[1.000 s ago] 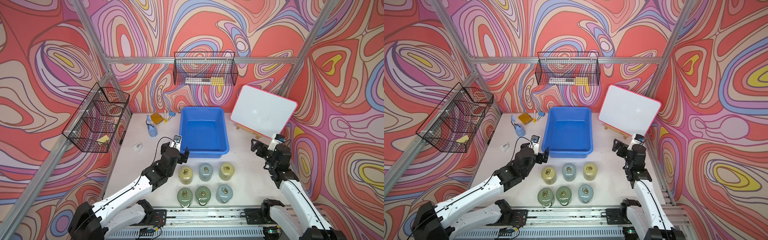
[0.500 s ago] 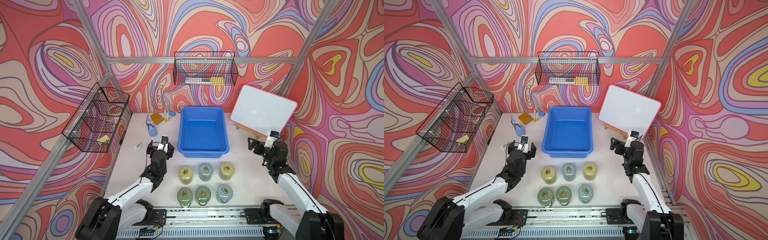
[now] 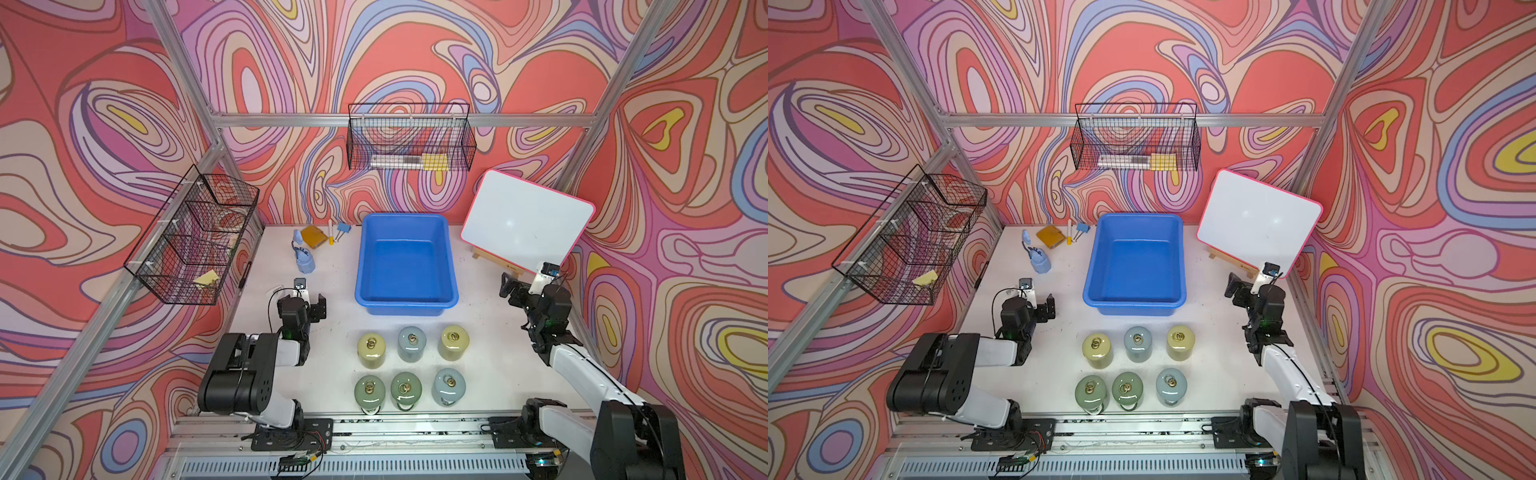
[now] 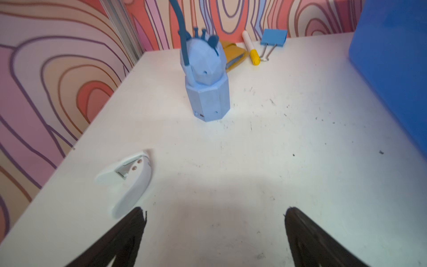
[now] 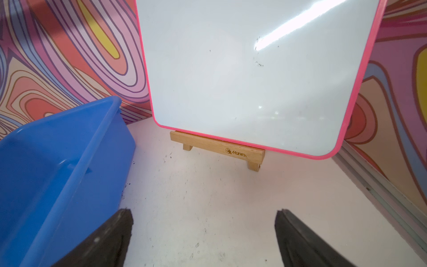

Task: Take the tea canister out of the basket
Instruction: Reset both arms

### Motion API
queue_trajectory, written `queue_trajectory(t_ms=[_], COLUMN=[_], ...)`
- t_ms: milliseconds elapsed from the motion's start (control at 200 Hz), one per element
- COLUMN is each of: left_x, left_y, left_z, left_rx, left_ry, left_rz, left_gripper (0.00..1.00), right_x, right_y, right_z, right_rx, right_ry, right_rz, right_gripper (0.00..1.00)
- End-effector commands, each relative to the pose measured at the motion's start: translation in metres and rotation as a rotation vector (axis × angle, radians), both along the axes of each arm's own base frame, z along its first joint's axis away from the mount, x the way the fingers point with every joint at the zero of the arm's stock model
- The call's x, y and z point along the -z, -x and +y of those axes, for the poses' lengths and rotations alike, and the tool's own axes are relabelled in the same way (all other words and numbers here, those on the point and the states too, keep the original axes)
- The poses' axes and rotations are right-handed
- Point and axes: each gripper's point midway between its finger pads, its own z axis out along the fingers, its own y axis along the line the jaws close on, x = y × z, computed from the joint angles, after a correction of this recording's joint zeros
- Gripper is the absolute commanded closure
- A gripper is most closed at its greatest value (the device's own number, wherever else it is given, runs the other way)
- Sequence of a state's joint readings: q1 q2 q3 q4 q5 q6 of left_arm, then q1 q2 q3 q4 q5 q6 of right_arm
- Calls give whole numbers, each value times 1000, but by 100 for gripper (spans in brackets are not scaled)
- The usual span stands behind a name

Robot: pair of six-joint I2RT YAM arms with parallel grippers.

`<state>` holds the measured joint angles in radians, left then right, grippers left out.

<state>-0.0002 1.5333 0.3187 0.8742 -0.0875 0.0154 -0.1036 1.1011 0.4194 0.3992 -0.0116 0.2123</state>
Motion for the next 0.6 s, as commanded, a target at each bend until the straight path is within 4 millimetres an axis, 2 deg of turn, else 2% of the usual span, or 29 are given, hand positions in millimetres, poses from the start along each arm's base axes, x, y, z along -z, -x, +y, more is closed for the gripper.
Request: queue_trajectory(t_ms=[0,335,516,596], left_x=[-21,-20,-21,-21], left_y=[-22,-19,-20,-19], left_z=[-16,-15,-15,-15], left_rx=[81,70,72,72], left_ry=[64,67,65,67], left_rz=[-55,-50,-58,-56], left_gripper=[1,1,1,1], right_x=[-4,12,35,47], right_y=[-1,-19,-44,-47], right_z=[-5,-2,1,1], right_rx=[9,-34,-61,-61], right_ry=[75,123,86,96], right_rz=[-76,-34,-53,-57], right_gripper=[2,2,2,2])
